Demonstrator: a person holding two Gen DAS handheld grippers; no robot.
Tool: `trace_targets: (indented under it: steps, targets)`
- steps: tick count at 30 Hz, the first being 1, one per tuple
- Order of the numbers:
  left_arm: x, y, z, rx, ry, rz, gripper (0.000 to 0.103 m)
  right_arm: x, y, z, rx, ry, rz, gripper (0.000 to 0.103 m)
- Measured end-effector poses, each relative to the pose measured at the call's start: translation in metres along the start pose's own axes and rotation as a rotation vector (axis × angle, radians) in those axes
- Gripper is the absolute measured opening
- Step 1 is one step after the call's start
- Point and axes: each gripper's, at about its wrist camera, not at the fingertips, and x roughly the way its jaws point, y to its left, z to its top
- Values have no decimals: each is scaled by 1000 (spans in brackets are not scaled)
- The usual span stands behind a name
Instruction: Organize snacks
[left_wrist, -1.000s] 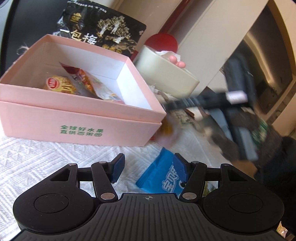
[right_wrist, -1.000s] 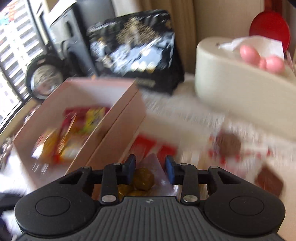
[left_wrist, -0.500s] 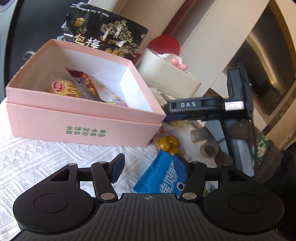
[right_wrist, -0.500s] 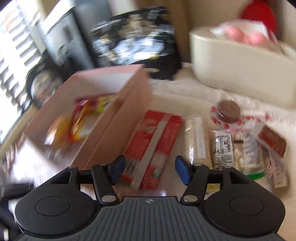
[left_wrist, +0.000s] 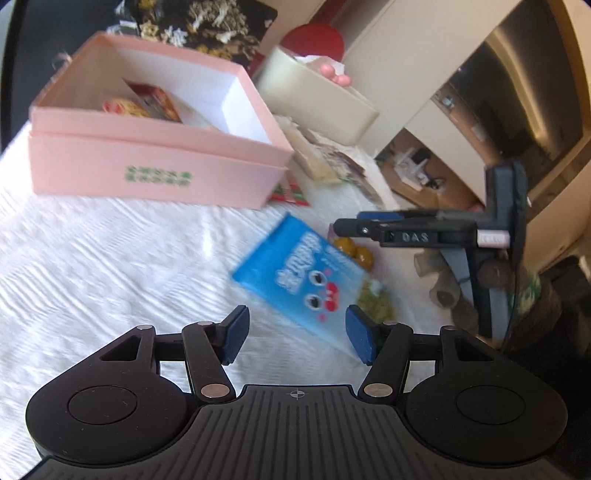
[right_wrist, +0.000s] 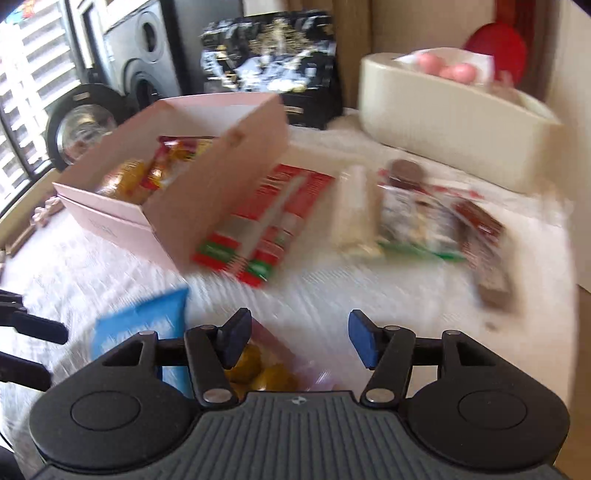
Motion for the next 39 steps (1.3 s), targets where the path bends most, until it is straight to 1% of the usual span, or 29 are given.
trace_targets:
  steps: [2,4,7,8,11,13,14,15,16,17,19,21,23,25,27,28,30,31,32,34,36,37,39]
  targets:
    - [7,-2,3,-23,-15,-4,63,-17,-2,-10,26,-45,-5,58]
    - [16,-6,7,-33,-36,6,63,-33,4,-25,-4,-91,-26,58]
    - [30,-11,17,-28,-64,24,63,-41,19,-49,-58,-79,-40,58]
    - [33,-13,20,-22,-73,28,63,-46,25,-58,-63,-93,-36,58]
    - [31,-23,26,13,-102,35,63,-54,42,-74,-59,-102,27,58]
    - [24,-33,25,70,-112,74,63,-58,51,-81,-66,-103,97,58]
    - [20,-39,23,101,-110,104,63,-61,54,-84,-75,-111,110,59]
    - [15,-45,20,130,-103,136,63,-65,57,-86,-86,-124,102,59]
    - [9,-51,15,161,-95,161,63,-69,57,-87,-95,-140,83,62]
    - [5,-57,10,190,-84,180,63,-73,56,-89,-97,-159,53,66]
    - [-2,-62,0,221,-47,228,63,-78,50,-90,-83,-192,-19,71]
    - [-6,-58,-8,184,-29,261,63,-80,44,-92,-57,-201,-67,71]
    - [-8,-44,-12,107,-32,271,63,-79,41,-94,-35,-200,-75,71]
    - [-7,-28,-11,14,-48,280,63,-77,47,-98,-38,-198,-46,71]
    - [-2,-18,-7,-43,-66,237,63,-74,60,-101,-57,-187,14,71]
    - [2,-17,-3,-51,-73,213,63,-72,69,-102,-65,-183,49,71]
    - [11,-22,6,-8,-87,160,63,-70,85,-105,-85,-179,120,71]
    - [15,-25,10,23,-88,157,63,-72,91,-106,-98,-180,142,71]
    - [16,-30,13,56,-88,176,63,-73,97,-106,-117,-184,150,71]
    - [11,-42,15,148,-113,222,63,-77,100,-107,-156,-198,116,71]
    - [2,-56,12,227,-122,264,63,-85,90,-108,-167,-223,51,71]
    - [-2,-63,9,249,-119,272,63,-88,80,-108,-150,-229,17,72]
    - [-2,-77,1,268,-101,262,63,-91,53,-109,-67,-232,-50,74]
